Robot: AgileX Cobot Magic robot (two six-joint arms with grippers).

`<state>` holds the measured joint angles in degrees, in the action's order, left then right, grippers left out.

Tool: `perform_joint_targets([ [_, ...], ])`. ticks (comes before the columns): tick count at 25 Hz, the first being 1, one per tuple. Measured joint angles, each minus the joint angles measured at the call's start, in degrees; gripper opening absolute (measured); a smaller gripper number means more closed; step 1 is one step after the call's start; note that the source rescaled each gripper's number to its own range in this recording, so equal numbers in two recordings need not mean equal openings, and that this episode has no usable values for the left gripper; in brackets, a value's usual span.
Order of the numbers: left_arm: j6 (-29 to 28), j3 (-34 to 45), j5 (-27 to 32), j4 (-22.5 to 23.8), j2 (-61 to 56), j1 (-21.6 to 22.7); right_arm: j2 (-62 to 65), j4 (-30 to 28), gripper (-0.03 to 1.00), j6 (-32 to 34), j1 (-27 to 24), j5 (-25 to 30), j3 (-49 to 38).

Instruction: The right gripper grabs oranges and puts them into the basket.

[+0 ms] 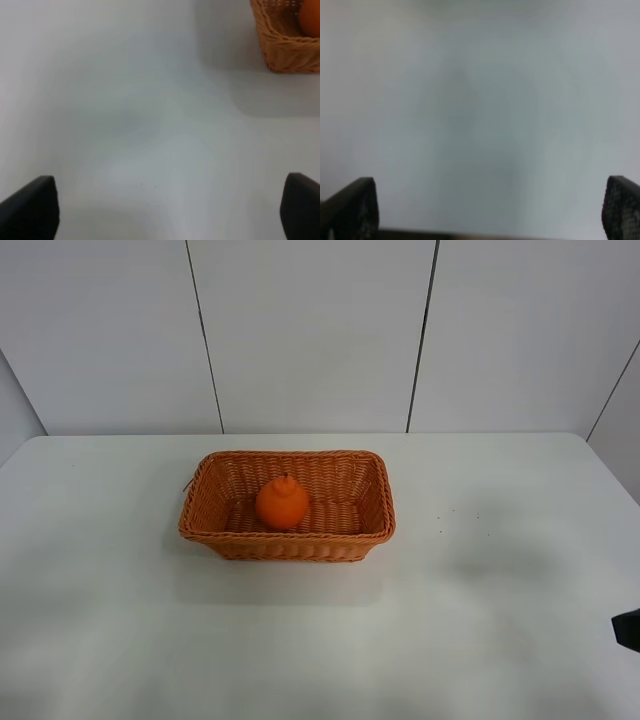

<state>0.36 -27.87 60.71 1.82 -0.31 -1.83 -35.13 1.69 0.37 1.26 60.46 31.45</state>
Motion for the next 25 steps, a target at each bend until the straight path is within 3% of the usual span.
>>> perform_joint_targets([
  [4,0.00,0.00,0.00,0.00,0.00,0.00,14.84,-0.58,0.98,0.00,0.00,-1.22,-2.84],
  [13,0.00,0.00,0.00,0.00,0.00,0.00,33.50,-1.07,0.98,0.00,0.00,-1.61,-2.95],
  [25,0.00,0.00,0.00,0.00,0.00,0.00,35.41,-1.69,0.98,0.21,0.00,-1.61,-3.27],
])
